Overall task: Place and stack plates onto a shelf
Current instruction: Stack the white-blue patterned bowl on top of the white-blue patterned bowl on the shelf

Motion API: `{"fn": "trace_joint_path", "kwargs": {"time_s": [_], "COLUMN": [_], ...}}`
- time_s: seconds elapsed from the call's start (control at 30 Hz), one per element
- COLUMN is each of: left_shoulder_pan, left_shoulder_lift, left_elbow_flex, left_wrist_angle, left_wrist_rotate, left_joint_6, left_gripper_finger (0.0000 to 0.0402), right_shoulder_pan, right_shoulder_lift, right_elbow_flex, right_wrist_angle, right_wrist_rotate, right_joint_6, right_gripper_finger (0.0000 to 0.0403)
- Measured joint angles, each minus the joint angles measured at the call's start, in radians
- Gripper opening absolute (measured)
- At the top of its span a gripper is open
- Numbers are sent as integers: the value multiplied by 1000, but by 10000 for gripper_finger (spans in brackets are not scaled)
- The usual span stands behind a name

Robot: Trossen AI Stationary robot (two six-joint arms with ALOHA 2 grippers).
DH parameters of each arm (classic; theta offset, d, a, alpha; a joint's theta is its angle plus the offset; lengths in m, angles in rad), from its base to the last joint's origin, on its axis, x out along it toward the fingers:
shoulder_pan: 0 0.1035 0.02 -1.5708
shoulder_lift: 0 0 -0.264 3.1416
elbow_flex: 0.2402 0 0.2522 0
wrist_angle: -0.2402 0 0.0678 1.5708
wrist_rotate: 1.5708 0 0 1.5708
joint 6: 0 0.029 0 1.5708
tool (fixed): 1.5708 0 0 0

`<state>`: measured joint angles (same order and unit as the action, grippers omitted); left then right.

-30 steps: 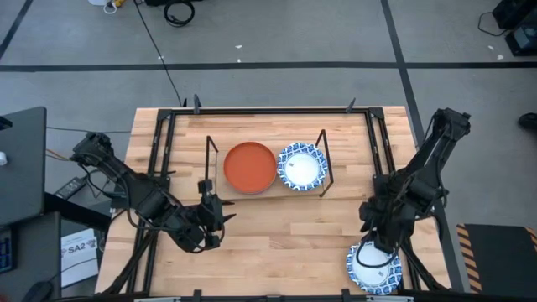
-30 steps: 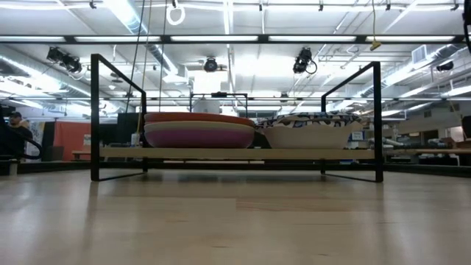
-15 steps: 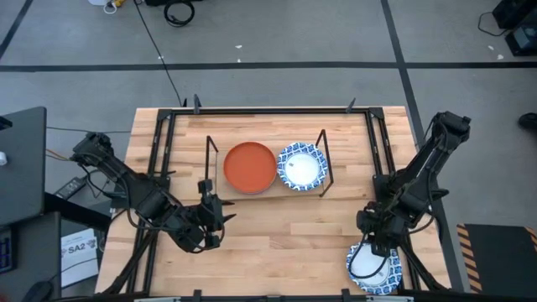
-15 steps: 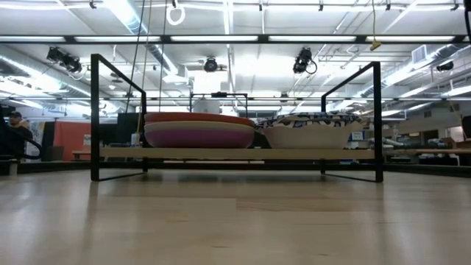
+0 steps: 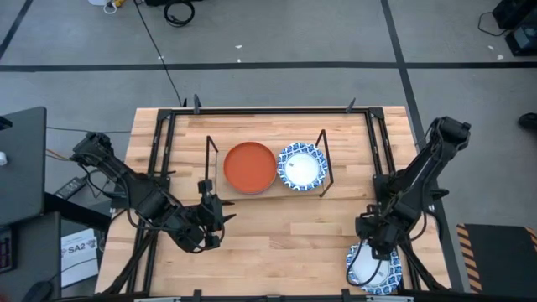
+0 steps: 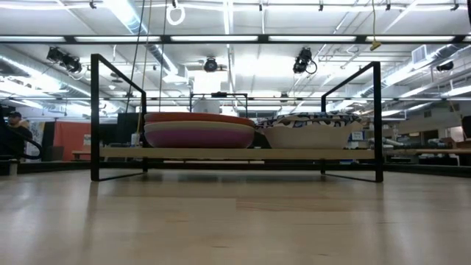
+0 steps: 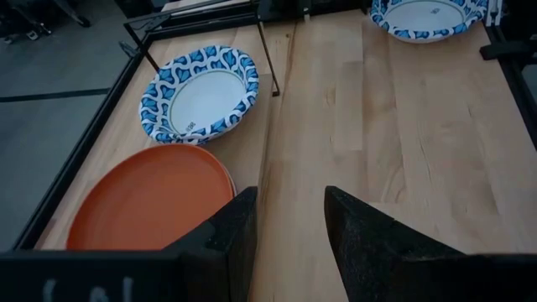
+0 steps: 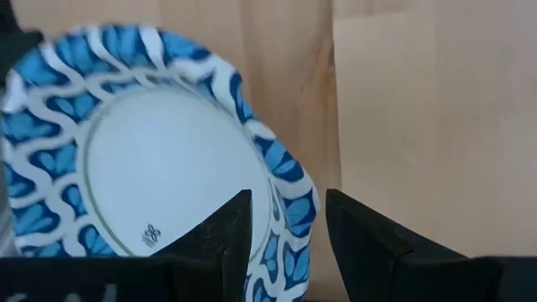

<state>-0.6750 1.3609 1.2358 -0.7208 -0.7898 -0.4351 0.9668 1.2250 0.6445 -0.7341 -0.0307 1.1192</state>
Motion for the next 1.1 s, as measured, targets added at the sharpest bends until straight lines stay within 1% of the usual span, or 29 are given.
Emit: {"fn": "trace_joint_path", "kwargs": {"time_s": [0.3, 0.4, 0.5, 0.6, 0.87, 0.93, 1.1], "left_shoulder_pan": [0, 0, 0, 0, 0, 0, 0], "left_shoulder_lift": [0, 0, 0, 0, 0, 0, 0], "left_elbow_flex": [0, 0, 0, 0, 0, 0, 0], "left_wrist_angle": [0, 0, 0, 0, 0, 0, -1], "left_wrist_rotate": [0, 0, 0, 0, 0, 0, 0], "left_joint_6": [0, 1, 2, 2, 2, 2, 3], "left_gripper_finger": [146, 146, 146, 146, 146, 146, 146], "right_shoulder_pan": [0, 0, 0, 0, -1, -1, -26], "right_shoulder_lift": [94, 113, 119, 119, 119, 118, 119], "right_elbow_flex": [0, 0, 0, 0, 2, 2, 22], "right_wrist_angle": [0, 0, 1, 0, 5, 5, -2], "right_wrist_rotate": [-80, -102, -102, -102, -106, -107, -141], "right_joint_6": [-5, -19, -20, -23, -21, -12, 8], "right_gripper_finger": [158, 151, 134, 108, 15, 10, 19]}}
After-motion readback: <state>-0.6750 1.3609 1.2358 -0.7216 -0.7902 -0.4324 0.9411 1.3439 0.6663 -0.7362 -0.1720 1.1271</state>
